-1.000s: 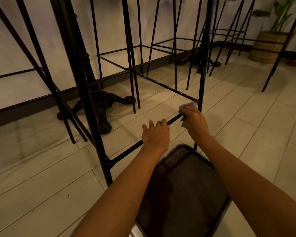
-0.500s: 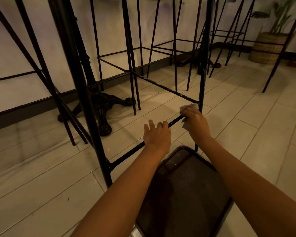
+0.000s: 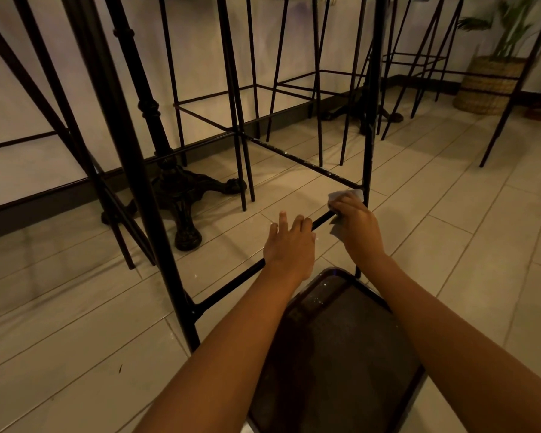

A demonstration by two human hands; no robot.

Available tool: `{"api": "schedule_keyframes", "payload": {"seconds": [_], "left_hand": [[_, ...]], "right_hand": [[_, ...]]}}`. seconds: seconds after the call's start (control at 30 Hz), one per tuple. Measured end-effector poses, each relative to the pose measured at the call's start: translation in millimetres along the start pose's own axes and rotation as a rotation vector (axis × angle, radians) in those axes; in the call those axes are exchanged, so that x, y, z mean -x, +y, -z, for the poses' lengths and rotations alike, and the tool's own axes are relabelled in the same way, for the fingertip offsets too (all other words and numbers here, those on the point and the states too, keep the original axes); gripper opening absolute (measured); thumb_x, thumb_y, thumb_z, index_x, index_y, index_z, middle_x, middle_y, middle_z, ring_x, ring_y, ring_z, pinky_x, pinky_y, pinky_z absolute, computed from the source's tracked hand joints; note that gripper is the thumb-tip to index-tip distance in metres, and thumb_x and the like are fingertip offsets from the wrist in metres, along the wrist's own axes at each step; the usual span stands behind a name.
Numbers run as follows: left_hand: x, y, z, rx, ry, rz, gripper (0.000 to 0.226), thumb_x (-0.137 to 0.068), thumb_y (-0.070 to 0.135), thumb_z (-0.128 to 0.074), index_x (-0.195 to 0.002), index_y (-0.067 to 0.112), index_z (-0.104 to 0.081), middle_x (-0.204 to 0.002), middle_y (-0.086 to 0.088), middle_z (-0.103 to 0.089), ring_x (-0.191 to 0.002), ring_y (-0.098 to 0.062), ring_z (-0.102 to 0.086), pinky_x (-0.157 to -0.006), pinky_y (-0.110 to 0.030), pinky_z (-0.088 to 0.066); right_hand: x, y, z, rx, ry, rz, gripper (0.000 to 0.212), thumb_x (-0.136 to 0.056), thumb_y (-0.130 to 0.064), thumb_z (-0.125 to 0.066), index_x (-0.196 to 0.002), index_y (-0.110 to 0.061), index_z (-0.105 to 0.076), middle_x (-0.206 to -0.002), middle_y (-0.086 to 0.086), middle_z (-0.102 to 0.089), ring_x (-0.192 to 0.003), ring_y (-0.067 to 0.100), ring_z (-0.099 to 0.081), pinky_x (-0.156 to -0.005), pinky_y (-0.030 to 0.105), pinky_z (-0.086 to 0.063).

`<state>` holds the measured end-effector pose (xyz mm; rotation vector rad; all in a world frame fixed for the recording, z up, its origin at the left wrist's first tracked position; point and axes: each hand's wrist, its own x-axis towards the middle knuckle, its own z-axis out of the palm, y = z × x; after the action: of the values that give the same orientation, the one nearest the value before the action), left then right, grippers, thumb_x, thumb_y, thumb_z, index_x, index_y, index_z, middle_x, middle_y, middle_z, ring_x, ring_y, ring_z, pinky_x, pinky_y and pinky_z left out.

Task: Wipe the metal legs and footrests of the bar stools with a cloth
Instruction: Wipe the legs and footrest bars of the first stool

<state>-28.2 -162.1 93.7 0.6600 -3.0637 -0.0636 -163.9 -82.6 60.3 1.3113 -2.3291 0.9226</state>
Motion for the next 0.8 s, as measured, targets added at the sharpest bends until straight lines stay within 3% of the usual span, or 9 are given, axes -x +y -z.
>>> {"api": "schedule_keyframes", "payload": {"seconds": [0.2, 0.4, 0.53, 0.6, 0.8], "left_hand": [[1, 0, 0, 0.07, 0.008, 0.016, 0.05, -0.099, 0.023, -0.035, -0.144, 0.009, -0.015, -0.155, -0.01, -0.016, -0.144, -0.036, 0.002, -0.118, -0.048, -0.013], [-1, -1, -1, 0.062, 0.02, 0.007, 0.053, -0.099, 0.023, -0.035, -0.145, 0.013, -0.011, -0.156, -0.009, -0.012, -0.144, -0.036, 0.003, -0.118, -0.048, -0.013], [-1, -1, -2, 0.051, 0.018, 0.019, 0.053, -0.099, 0.023, -0.034, -0.145, 0.012, -0.01, -0.156, -0.009, -0.011, -0.144, -0.036, 0.004, -0.119, -0.047, -0.012], [-1, 0, -1, 0.04, 0.018, 0.017, 0.053, -0.099, 0.023, -0.034, -0.145, 0.012, -0.011, -0.156, -0.009, -0.011, -0.144, -0.036, 0.003, -0.118, -0.048, -0.013], [0, -3, -2, 0.065, 0.02, 0.005, 0.051, -0.1, 0.023, -0.032, -0.145, 0.011, -0.012, -0.156, -0.008, -0.012, -0.144, -0.035, 0.003, -0.118, -0.048, -0.014]], "right_hand": [[-16, 15, 2, 0.038, -0.007, -0.055, 0.041, -0.067, 0.007, -0.072, -0.106, -0.001, -0.064, -0.119, 0.014, -0.057, -0.118, 0.026, -0.048, -0.093, 0.02, -0.036], [-25, 17, 8, 0.039, -0.042, -0.088, 0.04, -0.067, 0.008, -0.071, -0.106, 0.001, -0.063, -0.123, 0.014, -0.055, -0.122, 0.027, -0.045, -0.095, 0.019, -0.032], [-23, 9, 9, 0.007, -0.04, -0.089, 0.033, -0.072, 0.01, -0.066, -0.104, 0.001, -0.064, -0.123, 0.014, -0.055, -0.124, 0.027, -0.045, -0.097, 0.029, -0.044], [-22, 8, 10, 0.016, -0.058, -0.105, 0.034, -0.074, 0.009, -0.064, -0.107, 0.0, -0.063, -0.126, 0.014, -0.053, -0.124, 0.027, -0.045, -0.093, 0.023, -0.041], [-28, 2, 18, -0.051, -0.057, -0.225, 0.033, -0.078, 0.006, -0.061, -0.11, 0.0, -0.061, -0.131, 0.014, -0.051, -0.123, 0.027, -0.048, -0.099, 0.025, -0.037]]}}
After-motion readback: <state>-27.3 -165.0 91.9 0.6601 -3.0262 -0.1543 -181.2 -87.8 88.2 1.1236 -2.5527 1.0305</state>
